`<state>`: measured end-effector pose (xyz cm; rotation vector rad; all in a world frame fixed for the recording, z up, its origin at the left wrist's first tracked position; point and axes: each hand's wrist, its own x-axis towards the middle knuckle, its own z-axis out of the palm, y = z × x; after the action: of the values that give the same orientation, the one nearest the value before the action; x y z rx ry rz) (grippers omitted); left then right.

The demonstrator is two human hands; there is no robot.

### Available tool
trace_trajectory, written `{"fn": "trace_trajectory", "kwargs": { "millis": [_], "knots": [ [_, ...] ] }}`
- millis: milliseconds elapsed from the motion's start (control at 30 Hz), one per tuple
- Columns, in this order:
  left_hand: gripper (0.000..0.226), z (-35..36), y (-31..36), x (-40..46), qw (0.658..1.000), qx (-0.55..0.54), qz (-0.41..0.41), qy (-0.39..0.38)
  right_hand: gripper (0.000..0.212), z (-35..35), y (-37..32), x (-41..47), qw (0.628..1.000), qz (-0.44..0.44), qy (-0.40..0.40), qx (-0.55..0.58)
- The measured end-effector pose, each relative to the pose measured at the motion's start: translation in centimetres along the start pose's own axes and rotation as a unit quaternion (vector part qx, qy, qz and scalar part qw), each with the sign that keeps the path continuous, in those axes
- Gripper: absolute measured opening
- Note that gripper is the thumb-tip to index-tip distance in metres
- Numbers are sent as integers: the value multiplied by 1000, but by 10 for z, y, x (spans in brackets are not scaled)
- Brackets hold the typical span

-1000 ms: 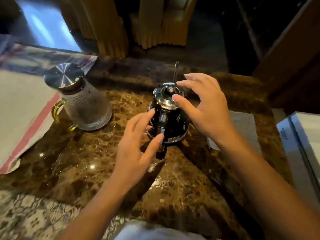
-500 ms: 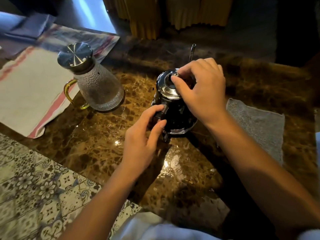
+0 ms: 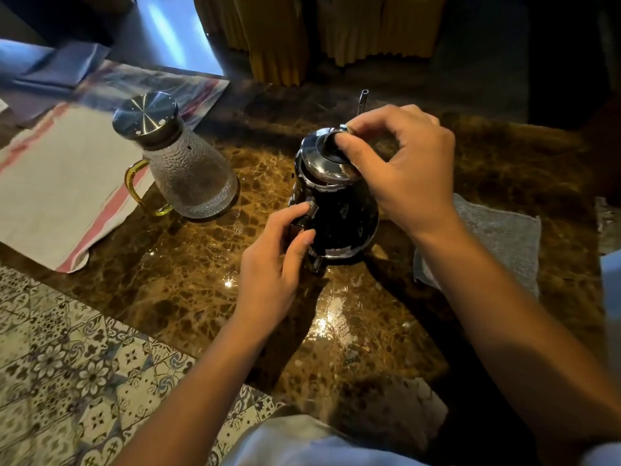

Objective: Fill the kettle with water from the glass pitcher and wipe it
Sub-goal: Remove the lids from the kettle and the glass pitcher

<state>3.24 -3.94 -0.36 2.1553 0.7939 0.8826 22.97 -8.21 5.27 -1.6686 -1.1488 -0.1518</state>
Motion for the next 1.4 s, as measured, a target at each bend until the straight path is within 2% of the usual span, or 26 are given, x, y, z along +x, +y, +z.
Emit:
{"fn": "trace_trajectory", "kwargs": {
  "millis": [133, 333, 633, 933, 1167, 1400],
  "knots": [
    [36, -3, -4, 4, 1000, -1, 0, -16, 7, -18, -12, -10, 1000, 8, 7, 22],
    [38, -20, -9, 12, 996, -19, 8, -89, 8, -42, -27, -38, 998, 40, 38, 5],
    [43, -27, -30, 24, 983, -44, 83, -156, 8, -51, -61, -87, 986, 107, 106, -67],
    [43, -20, -44, 29, 974, -56, 119, -184, 8, -63, -94, -123, 965, 148, 150, -156],
    [44, -21, -44, 28, 973, -67, 121, -183, 11, -66, -83, -167, 954, 180, 93, -219],
    [41, -21, -45, 23, 979, -58, 113, -158, 10, -61, -60, -191, 955, 229, 27, -187]
  ]
}}
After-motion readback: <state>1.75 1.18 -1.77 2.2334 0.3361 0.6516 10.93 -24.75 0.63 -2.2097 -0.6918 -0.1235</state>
